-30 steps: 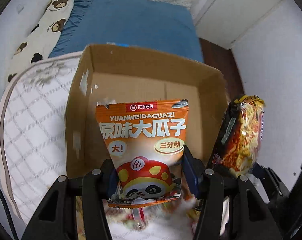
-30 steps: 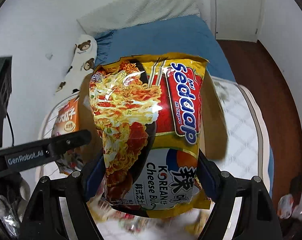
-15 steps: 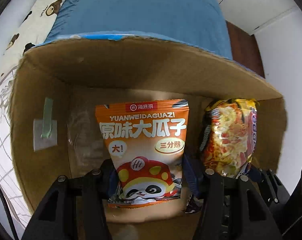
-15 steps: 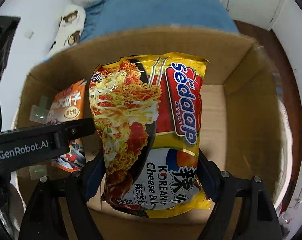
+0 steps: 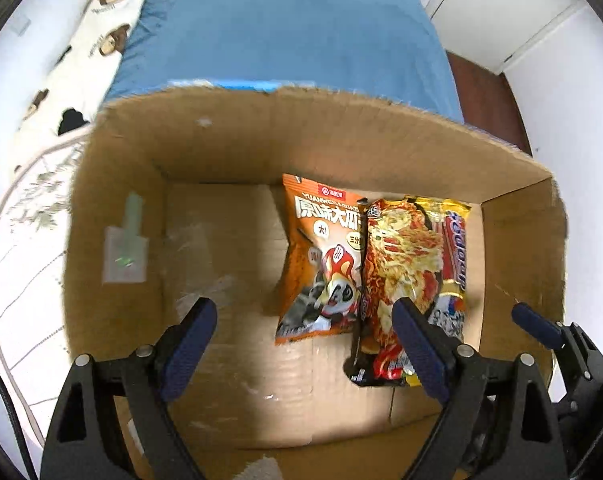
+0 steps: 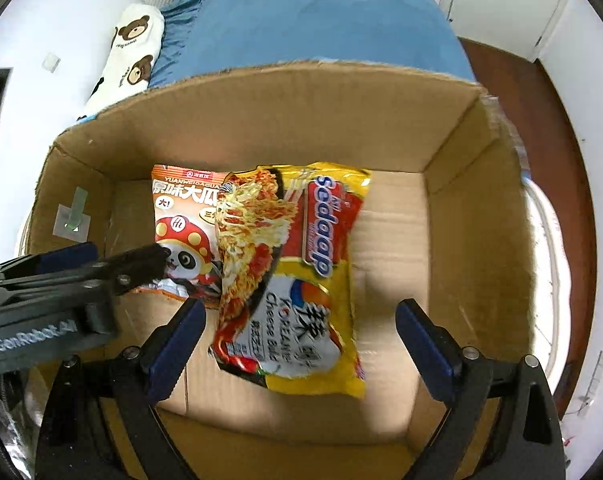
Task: Organize snacks
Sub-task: 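Carry both packs into the cardboard box and open both tools, then grasp the yellow cracker bag with left tool while right tool grasps Franzzi cookie pack, then carry both packs into the cardboard box and release them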
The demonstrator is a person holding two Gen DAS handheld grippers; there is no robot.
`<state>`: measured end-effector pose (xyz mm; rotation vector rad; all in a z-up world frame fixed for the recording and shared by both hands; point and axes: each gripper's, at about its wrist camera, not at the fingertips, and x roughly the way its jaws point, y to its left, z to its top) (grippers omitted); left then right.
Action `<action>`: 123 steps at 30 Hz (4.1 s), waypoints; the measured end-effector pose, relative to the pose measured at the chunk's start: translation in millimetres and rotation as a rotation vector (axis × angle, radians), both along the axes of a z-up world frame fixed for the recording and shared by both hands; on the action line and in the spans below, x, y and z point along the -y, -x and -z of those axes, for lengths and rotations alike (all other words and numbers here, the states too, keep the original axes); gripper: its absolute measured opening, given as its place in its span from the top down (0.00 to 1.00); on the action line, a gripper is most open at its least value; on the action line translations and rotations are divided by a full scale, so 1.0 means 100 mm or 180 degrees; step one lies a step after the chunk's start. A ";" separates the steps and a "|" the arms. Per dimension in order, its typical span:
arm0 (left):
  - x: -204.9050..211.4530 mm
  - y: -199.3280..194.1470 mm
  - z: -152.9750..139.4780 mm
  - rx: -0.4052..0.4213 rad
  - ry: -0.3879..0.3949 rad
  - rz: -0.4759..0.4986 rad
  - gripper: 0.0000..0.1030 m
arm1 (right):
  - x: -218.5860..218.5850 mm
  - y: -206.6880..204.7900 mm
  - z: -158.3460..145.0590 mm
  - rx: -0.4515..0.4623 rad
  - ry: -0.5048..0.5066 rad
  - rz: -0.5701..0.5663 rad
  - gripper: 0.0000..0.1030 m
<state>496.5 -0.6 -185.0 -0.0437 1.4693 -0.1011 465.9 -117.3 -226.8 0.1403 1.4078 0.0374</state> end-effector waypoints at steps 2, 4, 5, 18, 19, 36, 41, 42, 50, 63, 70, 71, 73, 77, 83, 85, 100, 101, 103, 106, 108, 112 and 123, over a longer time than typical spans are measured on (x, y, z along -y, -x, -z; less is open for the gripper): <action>0.02 0.12 -0.12 0.0102 -0.0032 0.0008 0.13 | 0.00 0.12 -0.14 0.0066 0.0044 0.0005 0.05; 0.05 0.27 -0.27 0.0228 -0.0078 0.0031 0.13 | 0.01 0.26 -0.27 0.0134 0.0100 0.0010 0.05; 0.01 0.24 -0.30 0.0279 -0.0098 0.0040 0.13 | 0.00 0.27 -0.35 0.0167 0.0113 0.0011 0.05; -0.05 1.00 -1.18 0.0924 -0.0086 0.0087 0.13 | -0.01 1.21 -1.32 0.0776 0.0245 0.0086 0.05; -0.05 1.05 -1.22 0.0961 -0.0081 0.0087 0.13 | -0.02 1.29 -1.40 0.0824 0.0249 0.0092 0.05; -0.07 1.94 -1.77 0.1381 0.0051 0.0083 0.13 | -0.05 2.30 -2.10 0.1284 0.0107 0.0239 0.05; -0.24 2.29 -1.64 0.1351 -0.0085 0.0086 0.13 | -0.07 2.64 -1.91 0.1035 -0.0187 0.0295 0.05; -0.29 2.37 -1.55 0.1305 -0.0141 0.0096 0.13 | -0.08 2.73 -1.79 0.0931 -0.0252 0.0323 0.05; -0.73 2.90 -0.54 0.0539 -0.0612 0.0216 0.13 | -0.14 3.11 -0.73 0.0138 -0.0445 0.0402 0.05; -1.09 3.28 0.72 -0.0439 -0.0974 0.0601 0.26 | -0.66 3.31 -0.08 -0.0351 -0.0563 -0.0002 0.05; -1.44 3.36 0.62 -0.0383 -0.0753 -0.0236 0.46 | -0.99 3.24 -0.09 -0.0398 -0.0991 0.0153 0.08; -1.53 3.39 0.60 -0.0379 -0.0716 -0.0385 0.46 | -1.04 3.21 -0.07 -0.0427 -0.1080 0.0202 0.08; -1.78 3.46 0.56 -0.0369 -0.0679 -0.0826 0.46 | -1.14 3.13 -0.02 -0.0500 -0.1215 0.0295 0.08; -2.15 3.57 0.51 -0.0396 -0.0439 -0.1429 0.46 | -1.38 2.93 0.16 -0.0699 -0.1405 0.0458 0.08; -2.18 3.64 0.51 -0.0374 -0.0405 -0.1498 0.46 | -1.57 2.64 0.48 -0.1001 -0.1369 0.0899 0.09; -2.17 3.64 0.55 -0.0382 -0.0414 -0.1497 0.46 | -1.64 2.56 0.54 -0.1038 -0.1302 0.0916 0.14; -2.07 3.53 1.01 -0.0503 -0.0483 -0.1205 0.42 | -2.51 2.92 0.47 -0.0777 0.0112 -0.1601 0.31; -2.05 3.54 1.02 -0.0484 -0.0500 -0.1201 0.42 | -2.47 2.92 0.46 -0.0778 0.0037 -0.1517 0.24; -2.00 3.55 0.96 -0.0344 -0.0481 -0.1185 0.54 | -2.38 2.91 0.45 -0.0778 -0.0148 -0.1275 0.22; -1.90 3.57 0.91 -0.0298 -0.0453 -0.1150 0.57 | -2.23 2.94 0.46 -0.0762 -0.0337 -0.0856 0.22; -1.88 3.59 0.92 -0.0308 -0.0449 -0.1156 0.57 | -2.10 2.96 0.43 -0.0702 -0.0332 -0.0690 0.34; -1.82 3.65 0.91 -0.0309 -0.0445 -0.1134 0.58 | -1.89 3.05 0.24 -0.0490 -0.0281 -0.0652 0.41; -1.37 3.44 0.25 0.0129 -0.0167 -0.0873 0.58 | -1.36 3.26 -0.66 -0.0136 -0.0782 -0.0627 0.44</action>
